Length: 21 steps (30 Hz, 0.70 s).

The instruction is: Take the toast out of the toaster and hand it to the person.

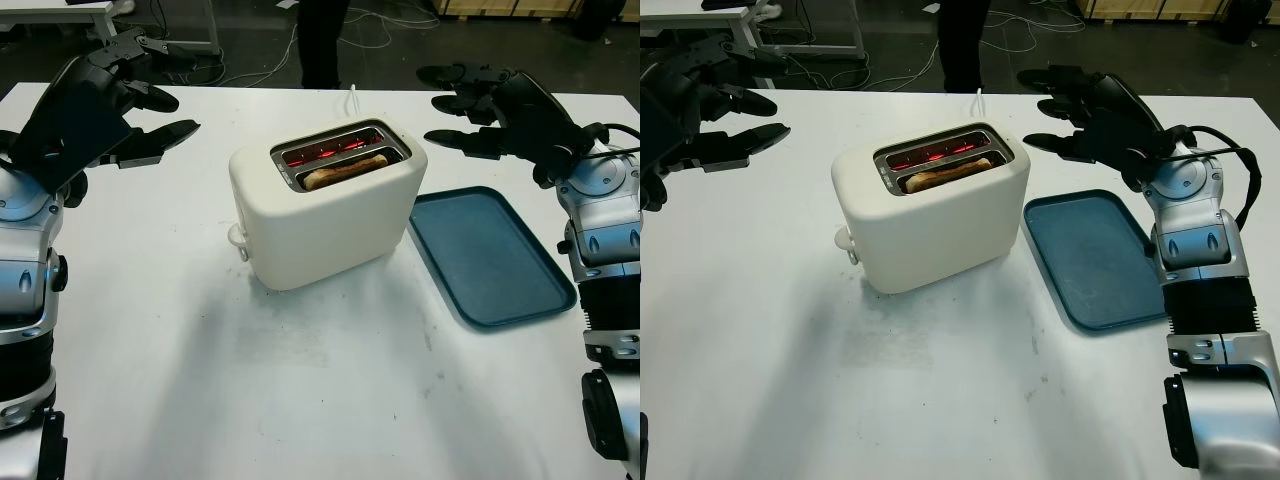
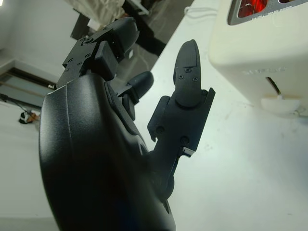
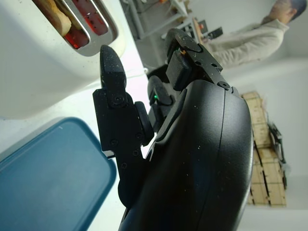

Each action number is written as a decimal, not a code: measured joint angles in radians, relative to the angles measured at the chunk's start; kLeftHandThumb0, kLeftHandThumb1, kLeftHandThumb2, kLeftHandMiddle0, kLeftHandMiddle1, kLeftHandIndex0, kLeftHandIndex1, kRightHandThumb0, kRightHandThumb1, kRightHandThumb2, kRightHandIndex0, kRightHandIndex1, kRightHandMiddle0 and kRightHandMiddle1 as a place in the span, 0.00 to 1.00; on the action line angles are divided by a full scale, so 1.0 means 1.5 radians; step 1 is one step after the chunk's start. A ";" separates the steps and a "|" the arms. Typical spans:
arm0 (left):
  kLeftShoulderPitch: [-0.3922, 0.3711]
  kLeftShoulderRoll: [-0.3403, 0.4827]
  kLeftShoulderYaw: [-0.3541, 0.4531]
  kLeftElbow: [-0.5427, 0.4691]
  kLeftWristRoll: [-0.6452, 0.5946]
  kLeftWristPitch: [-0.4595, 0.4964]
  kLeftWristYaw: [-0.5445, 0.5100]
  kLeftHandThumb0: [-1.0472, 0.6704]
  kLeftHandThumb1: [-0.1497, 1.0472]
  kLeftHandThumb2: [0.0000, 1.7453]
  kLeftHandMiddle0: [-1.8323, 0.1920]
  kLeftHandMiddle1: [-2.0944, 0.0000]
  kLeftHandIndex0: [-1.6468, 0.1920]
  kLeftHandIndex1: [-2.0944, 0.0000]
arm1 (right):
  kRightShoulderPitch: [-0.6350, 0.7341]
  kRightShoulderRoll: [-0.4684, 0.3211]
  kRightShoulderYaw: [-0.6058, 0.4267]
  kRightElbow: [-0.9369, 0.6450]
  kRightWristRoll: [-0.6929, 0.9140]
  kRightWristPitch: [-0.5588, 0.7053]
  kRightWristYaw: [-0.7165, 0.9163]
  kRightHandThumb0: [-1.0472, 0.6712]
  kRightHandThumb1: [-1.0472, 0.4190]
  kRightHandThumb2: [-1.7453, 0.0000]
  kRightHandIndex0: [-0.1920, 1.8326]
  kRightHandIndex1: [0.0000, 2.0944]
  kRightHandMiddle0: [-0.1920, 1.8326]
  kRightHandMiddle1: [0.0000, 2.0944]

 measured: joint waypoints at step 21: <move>0.000 0.000 0.001 -0.001 -0.002 0.000 0.000 0.45 0.76 0.25 0.86 0.45 0.79 0.62 | 0.005 0.005 -0.001 0.010 0.018 0.004 0.003 0.39 0.09 0.92 0.32 0.00 0.30 0.00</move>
